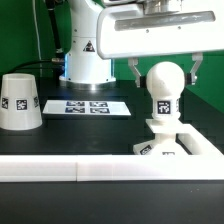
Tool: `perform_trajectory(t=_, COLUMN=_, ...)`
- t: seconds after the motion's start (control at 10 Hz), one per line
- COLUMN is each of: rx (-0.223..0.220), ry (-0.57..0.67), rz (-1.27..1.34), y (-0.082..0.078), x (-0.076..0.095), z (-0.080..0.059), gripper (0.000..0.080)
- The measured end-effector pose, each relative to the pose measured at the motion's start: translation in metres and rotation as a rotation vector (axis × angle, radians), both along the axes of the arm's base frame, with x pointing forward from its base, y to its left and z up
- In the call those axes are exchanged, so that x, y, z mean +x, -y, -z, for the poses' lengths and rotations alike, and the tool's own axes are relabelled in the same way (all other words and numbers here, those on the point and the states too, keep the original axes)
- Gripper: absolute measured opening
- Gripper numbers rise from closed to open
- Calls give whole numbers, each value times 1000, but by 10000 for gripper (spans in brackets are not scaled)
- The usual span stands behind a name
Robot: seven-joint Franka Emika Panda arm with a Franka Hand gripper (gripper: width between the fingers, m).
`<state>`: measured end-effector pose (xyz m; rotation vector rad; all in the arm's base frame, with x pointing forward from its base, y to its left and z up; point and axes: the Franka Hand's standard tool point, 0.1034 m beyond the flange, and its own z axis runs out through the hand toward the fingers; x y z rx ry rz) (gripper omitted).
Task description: Assemble lamp
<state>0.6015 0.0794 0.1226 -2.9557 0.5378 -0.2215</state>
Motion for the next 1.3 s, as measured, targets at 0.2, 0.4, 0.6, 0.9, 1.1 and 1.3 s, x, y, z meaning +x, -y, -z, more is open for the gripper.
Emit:
perform_trajectory(t=0.2, rx=27, ry=-13, rz=116, y=-2, x=0, z=0, gripper=579)
perform_trajectory(t=0.4, rx=68, ry=-32, rz=272, y=-4, x=-1, z=1, gripper=579)
perform_trajectory(t=0.6, rx=105, ry=-53, rz=427, y=-8, x=-1, z=1, gripper=579)
perform_trajectory(t=0.9, rx=172, ry=-119, rz=701, y=-15, x=-4, z=2, gripper=579)
perform_trajectory(t=1.1, rx=218, ry=-170, rz=880, y=-17, x=-3, z=2, gripper=579)
perform_trajectory(t=1.3, rx=254, ry=-211, rz=1018, y=-19, x=-2, z=3, gripper=579)
